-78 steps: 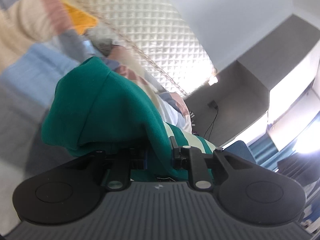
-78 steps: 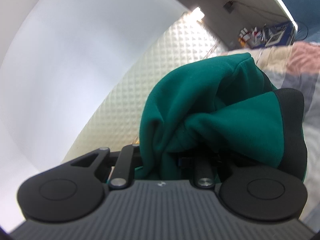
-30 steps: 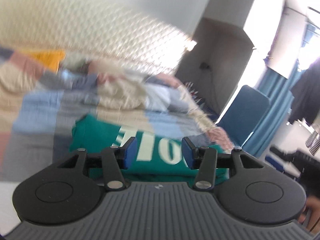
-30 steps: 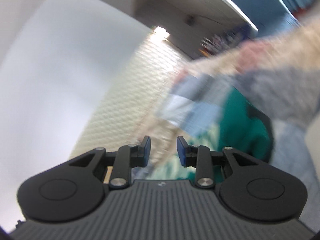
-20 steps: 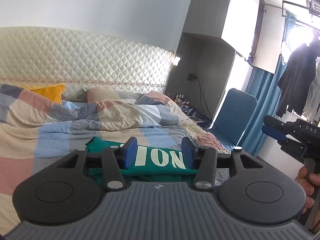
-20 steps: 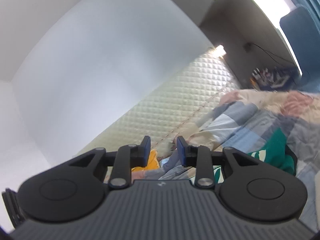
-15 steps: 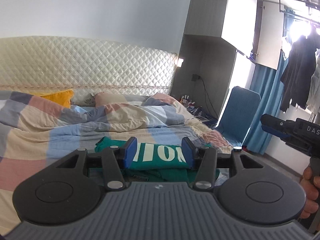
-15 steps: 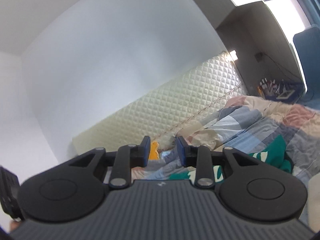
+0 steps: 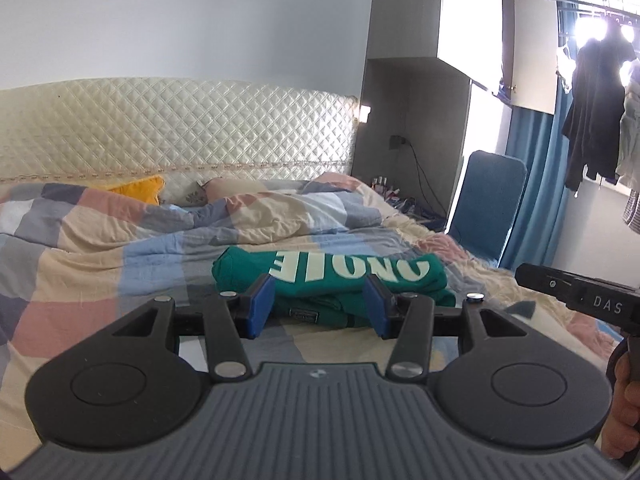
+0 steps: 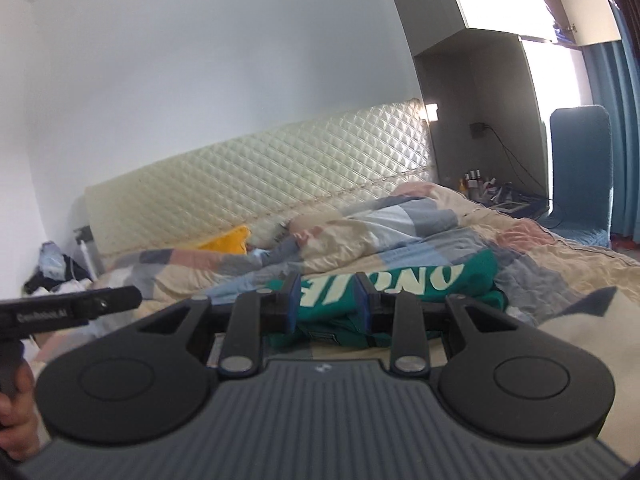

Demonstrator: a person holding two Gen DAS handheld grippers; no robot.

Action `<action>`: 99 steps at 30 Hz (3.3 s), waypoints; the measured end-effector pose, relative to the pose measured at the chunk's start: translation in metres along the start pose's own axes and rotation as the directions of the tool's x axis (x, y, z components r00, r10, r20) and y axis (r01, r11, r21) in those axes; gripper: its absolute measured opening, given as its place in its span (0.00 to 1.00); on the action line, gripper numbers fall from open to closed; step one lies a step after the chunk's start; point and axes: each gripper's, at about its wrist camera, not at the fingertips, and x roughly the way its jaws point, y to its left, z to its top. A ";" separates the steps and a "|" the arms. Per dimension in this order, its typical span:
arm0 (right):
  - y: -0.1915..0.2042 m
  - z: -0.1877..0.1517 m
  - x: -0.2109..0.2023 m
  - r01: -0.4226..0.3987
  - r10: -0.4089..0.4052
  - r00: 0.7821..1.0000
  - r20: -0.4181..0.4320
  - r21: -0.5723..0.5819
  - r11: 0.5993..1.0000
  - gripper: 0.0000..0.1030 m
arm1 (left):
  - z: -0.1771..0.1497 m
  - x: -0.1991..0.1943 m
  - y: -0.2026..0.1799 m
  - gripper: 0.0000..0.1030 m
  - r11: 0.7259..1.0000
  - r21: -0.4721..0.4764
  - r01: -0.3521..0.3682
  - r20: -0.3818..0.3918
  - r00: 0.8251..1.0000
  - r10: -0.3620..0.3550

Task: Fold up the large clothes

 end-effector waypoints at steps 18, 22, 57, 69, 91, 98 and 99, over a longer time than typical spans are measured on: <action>0.007 -0.052 0.018 0.092 -0.099 0.992 -0.083 -0.084 0.992 0.32 | -0.052 0.027 0.020 0.54 0.999 -0.029 -0.034 -0.082 0.996 0.031; 0.008 -0.056 0.023 0.091 -0.099 0.990 -0.100 -0.085 0.992 0.32 | -0.049 0.027 0.021 0.54 1.000 -0.018 -0.022 -0.099 0.995 0.020; 0.010 -0.062 0.011 0.126 -0.130 0.991 -0.032 -0.105 0.987 0.90 | -0.046 0.028 0.019 1.00 0.996 -0.035 -0.087 -0.102 0.991 0.083; 0.014 -0.064 0.015 0.137 -0.145 0.988 -0.054 -0.126 0.982 1.00 | -0.044 0.021 0.019 1.00 0.992 -0.041 -0.123 -0.110 0.987 0.118; 0.010 -0.064 0.013 0.149 -0.155 0.986 -0.057 -0.104 0.983 1.00 | -0.045 0.022 0.011 1.00 0.993 -0.025 -0.116 -0.126 0.986 0.112; 0.010 -0.064 0.014 0.150 -0.157 0.986 -0.061 -0.103 0.983 1.00 | -0.043 0.022 0.010 1.00 0.993 -0.013 -0.117 -0.123 0.986 0.114; 0.010 -0.064 0.013 0.151 -0.158 0.986 -0.060 -0.104 0.983 1.00 | -0.043 0.022 0.010 1.00 0.993 -0.016 -0.116 -0.122 0.986 0.113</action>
